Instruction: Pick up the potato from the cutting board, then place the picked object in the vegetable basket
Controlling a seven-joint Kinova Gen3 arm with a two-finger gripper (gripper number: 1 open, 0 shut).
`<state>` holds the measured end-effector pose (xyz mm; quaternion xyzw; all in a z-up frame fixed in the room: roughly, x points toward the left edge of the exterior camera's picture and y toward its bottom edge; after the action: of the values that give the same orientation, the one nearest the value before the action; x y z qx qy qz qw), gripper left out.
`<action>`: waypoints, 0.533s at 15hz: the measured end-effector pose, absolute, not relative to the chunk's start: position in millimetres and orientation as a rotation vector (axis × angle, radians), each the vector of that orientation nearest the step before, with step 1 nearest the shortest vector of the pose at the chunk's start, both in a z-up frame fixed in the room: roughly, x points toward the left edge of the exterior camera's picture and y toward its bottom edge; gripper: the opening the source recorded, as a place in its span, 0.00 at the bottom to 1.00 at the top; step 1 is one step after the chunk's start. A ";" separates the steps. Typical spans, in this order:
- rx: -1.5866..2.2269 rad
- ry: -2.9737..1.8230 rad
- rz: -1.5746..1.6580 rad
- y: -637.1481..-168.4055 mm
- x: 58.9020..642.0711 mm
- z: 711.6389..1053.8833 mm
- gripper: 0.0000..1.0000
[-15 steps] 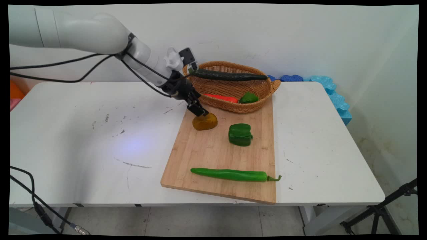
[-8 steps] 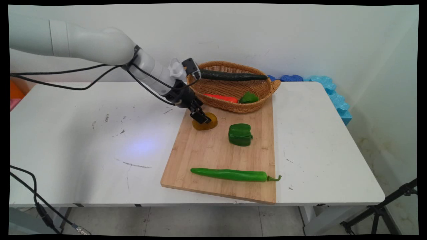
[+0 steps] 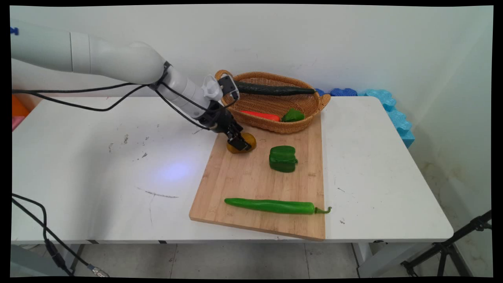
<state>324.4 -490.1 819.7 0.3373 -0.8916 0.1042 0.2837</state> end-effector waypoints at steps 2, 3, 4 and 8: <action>0.894 -2.390 0.275 -490.3 324.1 816.2 0.00; 0.889 -2.392 0.272 -490.2 324.0 815.1 0.00; 0.885 -2.394 0.270 -490.0 323.9 814.5 0.00; 0.861 -2.404 0.261 -488.1 324.0 813.6 0.00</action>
<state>324.0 -488.1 813.6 0.3216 -0.8982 0.0974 0.2835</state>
